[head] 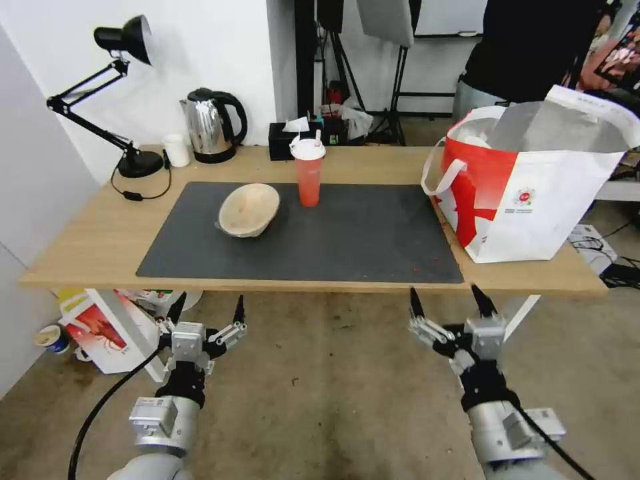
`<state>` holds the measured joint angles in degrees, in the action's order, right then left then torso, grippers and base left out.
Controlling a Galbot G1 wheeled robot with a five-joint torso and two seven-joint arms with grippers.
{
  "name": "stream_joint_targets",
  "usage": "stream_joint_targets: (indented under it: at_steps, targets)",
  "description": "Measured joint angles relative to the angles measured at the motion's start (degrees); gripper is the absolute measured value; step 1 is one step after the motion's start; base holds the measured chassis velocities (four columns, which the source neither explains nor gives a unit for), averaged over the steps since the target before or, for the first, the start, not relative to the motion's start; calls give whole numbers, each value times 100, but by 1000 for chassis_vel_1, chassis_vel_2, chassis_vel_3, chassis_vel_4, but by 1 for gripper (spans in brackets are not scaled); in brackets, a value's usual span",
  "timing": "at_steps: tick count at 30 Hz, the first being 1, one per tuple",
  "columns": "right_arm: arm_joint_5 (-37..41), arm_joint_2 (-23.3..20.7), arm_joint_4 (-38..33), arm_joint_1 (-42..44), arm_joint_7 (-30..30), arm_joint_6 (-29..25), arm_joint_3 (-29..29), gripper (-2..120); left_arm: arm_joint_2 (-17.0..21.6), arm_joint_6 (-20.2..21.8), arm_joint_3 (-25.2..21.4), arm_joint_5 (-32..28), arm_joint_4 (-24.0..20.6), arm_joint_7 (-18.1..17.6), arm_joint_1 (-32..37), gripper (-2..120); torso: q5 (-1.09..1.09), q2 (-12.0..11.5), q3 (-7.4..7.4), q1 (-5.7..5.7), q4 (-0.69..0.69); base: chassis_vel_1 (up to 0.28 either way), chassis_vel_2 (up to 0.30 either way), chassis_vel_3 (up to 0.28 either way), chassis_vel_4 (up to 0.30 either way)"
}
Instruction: Pick up the trash from the table and place it into the takeout bag.
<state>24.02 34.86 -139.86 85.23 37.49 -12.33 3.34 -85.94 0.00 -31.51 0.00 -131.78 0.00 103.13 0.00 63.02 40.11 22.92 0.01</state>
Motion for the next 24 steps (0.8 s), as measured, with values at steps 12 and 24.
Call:
stream_joint_targets:
  at_steps: [12,24]
  targets:
    - [2275,-832,-185,-1391,-2923,365,528,100,0,0,0,0,0,0,0,100,1,0,0,-1,-2,0,0,0,0]
    - [3676,-638,886,-3790,-3550,2412,-540,100,0,0,0,0,0,0,0,100,0,0,0,-1,-2,0,0,0,0]
